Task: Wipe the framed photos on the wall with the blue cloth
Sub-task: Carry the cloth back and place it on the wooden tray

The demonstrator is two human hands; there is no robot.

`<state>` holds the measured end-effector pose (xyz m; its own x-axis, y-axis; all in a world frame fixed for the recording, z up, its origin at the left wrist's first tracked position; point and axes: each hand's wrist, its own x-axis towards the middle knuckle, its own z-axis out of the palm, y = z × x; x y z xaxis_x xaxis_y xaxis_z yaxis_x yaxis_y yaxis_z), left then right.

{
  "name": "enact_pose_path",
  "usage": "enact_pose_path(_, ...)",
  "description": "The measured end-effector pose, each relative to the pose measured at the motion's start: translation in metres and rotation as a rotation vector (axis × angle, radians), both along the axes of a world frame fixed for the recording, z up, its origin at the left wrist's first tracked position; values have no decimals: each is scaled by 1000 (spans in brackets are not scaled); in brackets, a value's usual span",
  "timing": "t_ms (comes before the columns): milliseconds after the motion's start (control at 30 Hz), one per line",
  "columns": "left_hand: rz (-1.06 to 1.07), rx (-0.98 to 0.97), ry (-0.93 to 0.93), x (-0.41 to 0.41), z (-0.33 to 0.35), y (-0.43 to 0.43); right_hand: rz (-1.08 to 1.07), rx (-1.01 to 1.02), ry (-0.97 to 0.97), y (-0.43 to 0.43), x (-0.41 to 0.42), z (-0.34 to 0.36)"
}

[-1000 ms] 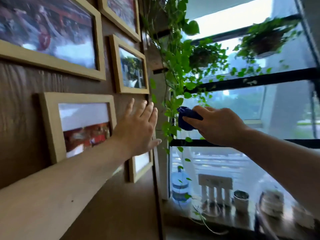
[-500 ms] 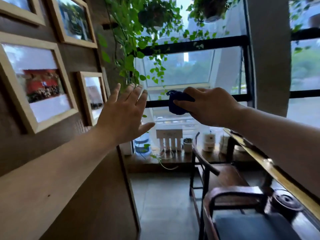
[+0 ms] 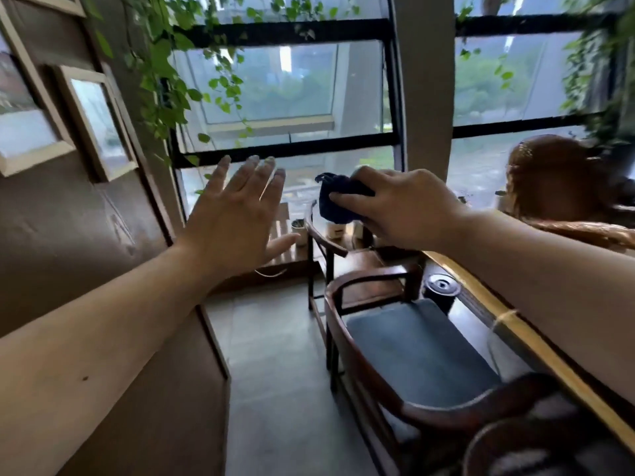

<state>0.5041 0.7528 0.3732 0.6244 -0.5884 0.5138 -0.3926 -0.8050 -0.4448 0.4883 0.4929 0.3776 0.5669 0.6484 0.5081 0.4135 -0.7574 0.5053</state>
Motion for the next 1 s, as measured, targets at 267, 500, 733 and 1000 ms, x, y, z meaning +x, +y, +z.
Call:
enact_pose_path(267, -153, 41, 108, -73, -44, -47, -124, -5, 106, -40, -117, -46)
enact_pose_path(500, -282, 57, 150, -145, -63, -108, -251, 15, 176, -93, -215, -72)
enact_pose_path(733, -372, 62, 205, -231, -88, -195, -363, 26, 232, -175, -326, -88)
enact_pose_path(1000, -432, 52, 262, -345, -119, -314, -463, 46, 324, -284, -469, -114)
